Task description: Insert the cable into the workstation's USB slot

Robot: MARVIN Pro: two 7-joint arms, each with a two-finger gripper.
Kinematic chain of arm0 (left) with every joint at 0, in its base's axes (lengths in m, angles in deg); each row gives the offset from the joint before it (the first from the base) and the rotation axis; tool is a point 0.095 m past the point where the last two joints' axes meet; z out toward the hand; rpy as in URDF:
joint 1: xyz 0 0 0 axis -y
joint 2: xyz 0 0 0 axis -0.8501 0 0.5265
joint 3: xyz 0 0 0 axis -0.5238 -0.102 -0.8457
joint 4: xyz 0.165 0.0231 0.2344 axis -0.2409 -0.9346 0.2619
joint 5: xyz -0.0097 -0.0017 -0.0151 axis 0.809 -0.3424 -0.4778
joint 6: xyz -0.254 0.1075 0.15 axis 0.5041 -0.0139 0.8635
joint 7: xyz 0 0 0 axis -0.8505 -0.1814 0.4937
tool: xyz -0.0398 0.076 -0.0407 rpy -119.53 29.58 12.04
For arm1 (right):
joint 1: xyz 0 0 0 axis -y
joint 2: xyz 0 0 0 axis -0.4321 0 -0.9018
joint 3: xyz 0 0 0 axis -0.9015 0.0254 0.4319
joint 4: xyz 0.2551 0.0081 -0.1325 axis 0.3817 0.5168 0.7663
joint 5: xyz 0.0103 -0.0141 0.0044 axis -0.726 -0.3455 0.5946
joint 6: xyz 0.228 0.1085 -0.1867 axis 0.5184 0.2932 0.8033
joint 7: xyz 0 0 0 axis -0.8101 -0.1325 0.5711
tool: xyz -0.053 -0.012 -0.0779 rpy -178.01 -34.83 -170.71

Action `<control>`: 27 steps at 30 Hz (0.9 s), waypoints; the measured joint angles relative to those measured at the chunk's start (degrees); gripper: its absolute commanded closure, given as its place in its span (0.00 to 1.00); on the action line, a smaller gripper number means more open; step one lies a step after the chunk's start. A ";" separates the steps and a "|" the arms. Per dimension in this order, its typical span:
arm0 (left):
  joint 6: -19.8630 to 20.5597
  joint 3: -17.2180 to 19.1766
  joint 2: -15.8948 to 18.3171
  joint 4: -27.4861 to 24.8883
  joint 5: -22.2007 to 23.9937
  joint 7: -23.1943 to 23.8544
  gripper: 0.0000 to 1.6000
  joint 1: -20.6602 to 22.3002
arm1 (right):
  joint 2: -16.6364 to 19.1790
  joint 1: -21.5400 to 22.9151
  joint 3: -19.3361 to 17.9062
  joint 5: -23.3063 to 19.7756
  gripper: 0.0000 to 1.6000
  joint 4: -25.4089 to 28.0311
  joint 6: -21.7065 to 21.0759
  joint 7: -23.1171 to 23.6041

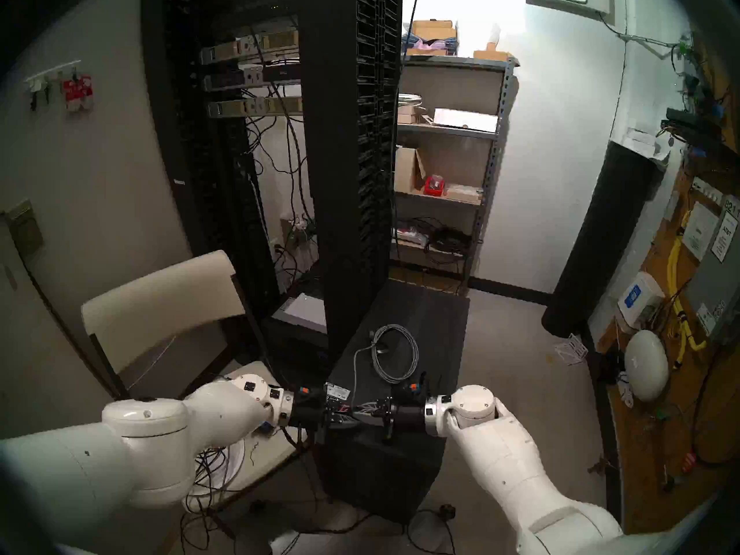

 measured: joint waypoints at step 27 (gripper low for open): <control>0.79 -1.34 0.15 -0.23 1.82 0.53 0.78 0.12 | 0.00 0.73 0.46 0.33 1.00 -0.86 -1.53 0.50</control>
